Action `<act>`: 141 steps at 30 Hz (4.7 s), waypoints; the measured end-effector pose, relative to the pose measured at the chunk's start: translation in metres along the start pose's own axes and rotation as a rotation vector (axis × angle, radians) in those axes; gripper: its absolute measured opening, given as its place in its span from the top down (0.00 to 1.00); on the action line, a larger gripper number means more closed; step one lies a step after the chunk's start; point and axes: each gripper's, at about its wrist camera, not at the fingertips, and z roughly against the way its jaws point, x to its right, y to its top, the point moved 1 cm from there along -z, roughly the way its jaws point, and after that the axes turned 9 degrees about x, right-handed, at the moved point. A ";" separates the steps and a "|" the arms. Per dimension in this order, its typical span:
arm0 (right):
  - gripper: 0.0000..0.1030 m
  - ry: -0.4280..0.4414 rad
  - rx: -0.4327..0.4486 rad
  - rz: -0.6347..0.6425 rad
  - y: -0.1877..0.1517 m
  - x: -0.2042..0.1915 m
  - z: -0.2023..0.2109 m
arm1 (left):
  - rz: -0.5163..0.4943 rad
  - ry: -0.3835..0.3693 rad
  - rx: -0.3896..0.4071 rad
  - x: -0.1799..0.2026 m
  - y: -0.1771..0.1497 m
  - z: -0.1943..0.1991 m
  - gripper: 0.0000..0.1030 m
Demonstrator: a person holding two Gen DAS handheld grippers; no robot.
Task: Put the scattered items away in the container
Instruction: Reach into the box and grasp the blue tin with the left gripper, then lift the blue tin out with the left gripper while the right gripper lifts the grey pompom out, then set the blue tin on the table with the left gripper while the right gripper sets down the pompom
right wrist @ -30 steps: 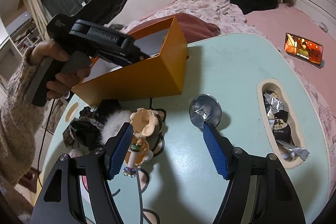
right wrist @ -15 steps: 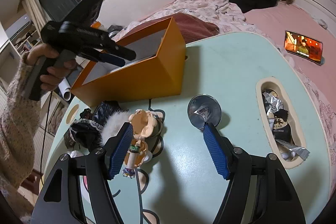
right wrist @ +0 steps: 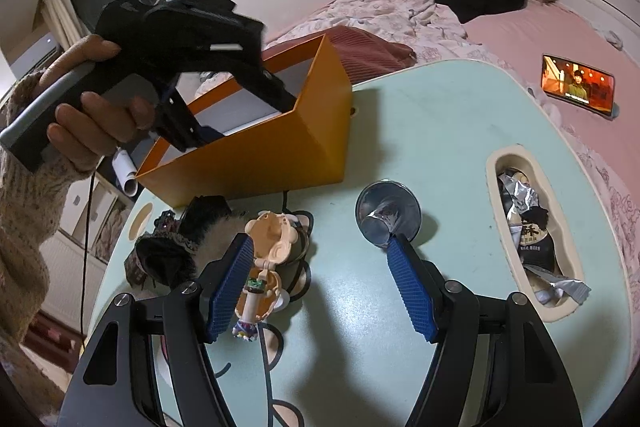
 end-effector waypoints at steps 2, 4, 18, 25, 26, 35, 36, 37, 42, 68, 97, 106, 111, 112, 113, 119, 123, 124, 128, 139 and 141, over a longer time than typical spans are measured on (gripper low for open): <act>0.32 0.005 0.001 -0.007 0.000 0.000 0.000 | 0.048 0.017 0.018 0.001 -0.001 -0.001 0.18; 0.32 0.008 0.000 -0.011 -0.001 0.000 0.000 | 0.082 0.034 0.042 0.002 0.000 -0.002 0.14; 0.32 0.022 0.011 -0.036 0.000 0.005 0.002 | -0.143 0.202 0.215 0.022 -0.019 -0.004 0.19; 0.32 0.023 0.012 -0.045 0.000 0.005 0.002 | -0.193 0.086 0.213 0.001 -0.020 0.010 0.36; 0.32 0.022 0.012 -0.044 0.000 0.005 0.003 | -0.177 0.062 0.212 -0.008 -0.019 0.012 0.36; 0.32 0.008 0.011 -0.029 -0.001 0.002 0.003 | -0.151 -0.123 0.354 -0.052 -0.019 0.057 0.36; 0.32 0.005 0.011 -0.026 -0.002 0.001 0.003 | -0.148 -0.143 0.376 -0.058 -0.022 0.066 0.36; 0.32 0.001 0.011 -0.023 -0.002 0.000 0.003 | -0.149 -0.158 0.400 -0.063 -0.021 0.072 0.36; 0.32 -0.012 0.027 0.013 0.003 -0.008 0.007 | -0.213 -0.168 0.520 -0.080 -0.056 0.094 0.36; 0.95 -0.666 -0.242 0.703 0.090 -0.087 -0.149 | -0.092 -0.275 0.679 -0.156 -0.189 0.069 0.36; 0.95 0.100 -0.134 0.236 0.021 -0.095 -0.005 | -0.230 -0.238 0.723 -0.143 -0.253 0.059 0.36; 0.95 0.131 -0.150 0.238 -0.008 -0.100 0.013 | -0.257 -0.201 0.754 -0.132 -0.271 0.048 0.36; 0.83 -0.001 -0.140 0.280 -0.020 -0.099 0.009 | -0.294 -0.137 0.750 -0.119 -0.267 0.037 0.36; 0.80 -0.029 -0.136 0.268 -0.021 -0.095 0.010 | -0.278 -0.125 0.767 -0.122 -0.267 0.038 0.36; 0.73 -0.044 -0.128 0.251 -0.021 -0.091 0.013 | -0.248 -0.116 0.787 -0.127 -0.267 0.040 0.36; 0.31 -0.119 0.017 0.228 -0.034 -0.071 0.047 | -0.161 -0.107 0.822 -0.147 -0.268 0.045 0.28; 0.31 -0.195 0.017 0.303 -0.054 -0.072 0.049 | -0.211 0.003 0.818 -0.140 -0.272 0.034 0.15; 0.30 -0.207 0.009 0.313 -0.059 -0.072 0.046 | -0.230 0.046 0.813 -0.137 -0.273 0.032 0.06; 0.00 -0.332 -0.002 0.448 -0.073 -0.084 0.023 | -0.328 0.174 0.809 -0.123 -0.281 0.021 0.00; 0.00 -0.267 -0.002 0.438 -0.072 -0.075 0.011 | -0.305 0.153 0.829 -0.134 -0.280 0.022 0.00; 0.00 -0.261 -0.002 0.442 -0.074 -0.075 0.013 | -0.312 0.149 0.835 -0.135 -0.279 0.021 0.00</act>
